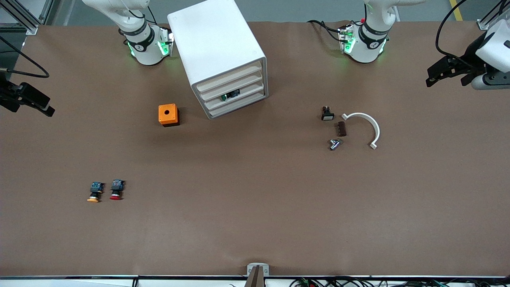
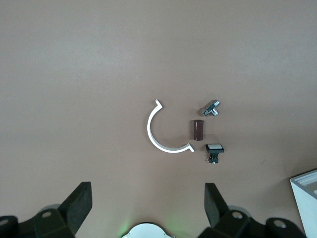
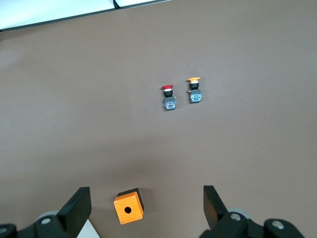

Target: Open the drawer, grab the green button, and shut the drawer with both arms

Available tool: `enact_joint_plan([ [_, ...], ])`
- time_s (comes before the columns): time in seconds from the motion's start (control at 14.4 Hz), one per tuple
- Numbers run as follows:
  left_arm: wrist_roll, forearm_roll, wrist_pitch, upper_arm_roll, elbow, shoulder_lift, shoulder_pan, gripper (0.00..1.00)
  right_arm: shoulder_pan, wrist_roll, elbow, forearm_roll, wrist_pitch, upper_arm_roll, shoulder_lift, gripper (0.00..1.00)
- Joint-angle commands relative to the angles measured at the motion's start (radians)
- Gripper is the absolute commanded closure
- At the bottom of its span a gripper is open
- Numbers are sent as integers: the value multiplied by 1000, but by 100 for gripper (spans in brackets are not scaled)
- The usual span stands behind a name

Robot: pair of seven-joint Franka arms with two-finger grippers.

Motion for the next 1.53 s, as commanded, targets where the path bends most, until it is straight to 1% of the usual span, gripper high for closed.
enact_joint_plan([
  [0.0, 1, 2, -35, 1, 27, 11, -5, 0, -12, -13, -12, 14, 10, -1, -16, 0],
  [0.35, 1, 0, -35, 2, 27, 13, -4, 0, -7, -11, -12, 10, 12, 0, -15, 0],
  [0.49, 5, -1, -53, 7, 25, 23, -1, 0, -6, -11, -12, 6, 15, 0, -15, 0],
  [0.56, 2, -6, -59, 7, 22, 45, -2, 0, -6, -11, -13, 6, 12, 0, -15, 0],
  [0.84, 1, -21, -53, 4, 28, 170, -8, 0, -4, -6, -19, 6, 0, 3, -17, 0],
  [1.04, 1, -38, -19, -1, 33, 263, -16, 0, -6, -9, -19, 6, 0, 3, -19, 0],
  [1.18, -4, -40, -13, -13, 36, 325, -28, 0, -4, -5, -21, 6, 0, 3, -17, 0],
  [1.32, -55, -64, -1, -27, 51, 400, -40, 0, -1, 4, -22, 6, 0, 3, -17, 0],
  [1.46, -157, -76, -1, -38, 86, 477, -82, 0, 11, 13, -24, 6, 0, 3, -17, 0],
])
